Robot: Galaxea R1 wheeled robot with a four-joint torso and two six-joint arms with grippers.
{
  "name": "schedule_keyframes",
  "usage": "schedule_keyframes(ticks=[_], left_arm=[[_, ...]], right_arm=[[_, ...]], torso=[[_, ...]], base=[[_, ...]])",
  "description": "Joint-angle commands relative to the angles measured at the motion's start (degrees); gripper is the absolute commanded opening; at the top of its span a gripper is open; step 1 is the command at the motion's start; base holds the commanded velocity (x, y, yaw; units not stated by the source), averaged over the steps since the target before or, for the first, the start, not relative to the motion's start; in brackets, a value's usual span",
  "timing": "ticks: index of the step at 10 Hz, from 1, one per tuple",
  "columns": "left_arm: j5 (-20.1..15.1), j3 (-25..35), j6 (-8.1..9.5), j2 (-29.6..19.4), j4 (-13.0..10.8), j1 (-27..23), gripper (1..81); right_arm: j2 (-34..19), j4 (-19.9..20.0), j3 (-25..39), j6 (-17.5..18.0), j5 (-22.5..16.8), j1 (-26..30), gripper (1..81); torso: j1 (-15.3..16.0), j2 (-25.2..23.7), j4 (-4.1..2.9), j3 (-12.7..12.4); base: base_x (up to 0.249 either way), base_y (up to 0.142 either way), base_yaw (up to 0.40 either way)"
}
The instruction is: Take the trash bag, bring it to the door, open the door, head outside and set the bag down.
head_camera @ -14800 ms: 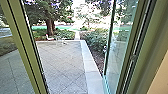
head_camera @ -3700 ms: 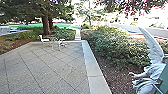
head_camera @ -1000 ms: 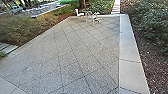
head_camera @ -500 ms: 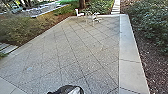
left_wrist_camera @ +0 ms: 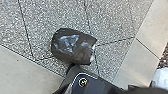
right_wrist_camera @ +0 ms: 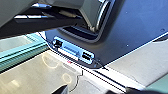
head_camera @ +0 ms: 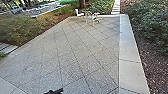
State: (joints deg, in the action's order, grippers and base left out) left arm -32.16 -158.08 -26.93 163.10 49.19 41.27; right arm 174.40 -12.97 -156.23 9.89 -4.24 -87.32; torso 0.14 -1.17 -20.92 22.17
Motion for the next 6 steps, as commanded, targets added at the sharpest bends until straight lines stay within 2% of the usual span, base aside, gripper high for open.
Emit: schedule_keyframes(ticks=[1, 2, 3, 4, 6], left_arm=[[-3.44, -1.10, -0.23, 1.71, -6.65, 2.37, 81.1], [-1.42, -1.01, -1.02, 2.94, -7.53, 6.65, 81.1], [-0.01, -0.92, -2.34, 4.35, -8.94, 10.09, 81.1], [0.08, -1.10, -3.57, 5.14, -10.34, 12.81, 81.1], [0.08, -0.83, -7.35, 5.84, -13.68, 18.44, 81.1]], right_arm=[[2.91, -0.30, 1.91, -0.22, -3.32, 0.52, 81.1], [2.82, -0.30, 1.82, -0.22, -2.44, 0.52, 81.1], [2.82, -0.30, 1.82, 0.04, -2.35, 0.70, 81.1], [2.82, -0.30, 1.82, 0.22, -2.44, 0.87, 81.1], [2.65, -0.21, 1.82, 0.31, -2.35, 0.96, 81.1]], torso=[[0.00, 0.00, 0.00, -3.89], [0.02, 0.02, 2.19, -5.04], [0.02, 0.02, 3.89, -6.29], [0.00, 0.02, 4.27, -7.32], [0.00, 0.02, 6.52, -9.88]], base=[[0.000, 0.000, 0.000], [0.000, 0.000, 0.000], [0.000, 0.000, 0.000], [0.000, 0.000, 0.000], [0.000, 0.000, 0.000]])
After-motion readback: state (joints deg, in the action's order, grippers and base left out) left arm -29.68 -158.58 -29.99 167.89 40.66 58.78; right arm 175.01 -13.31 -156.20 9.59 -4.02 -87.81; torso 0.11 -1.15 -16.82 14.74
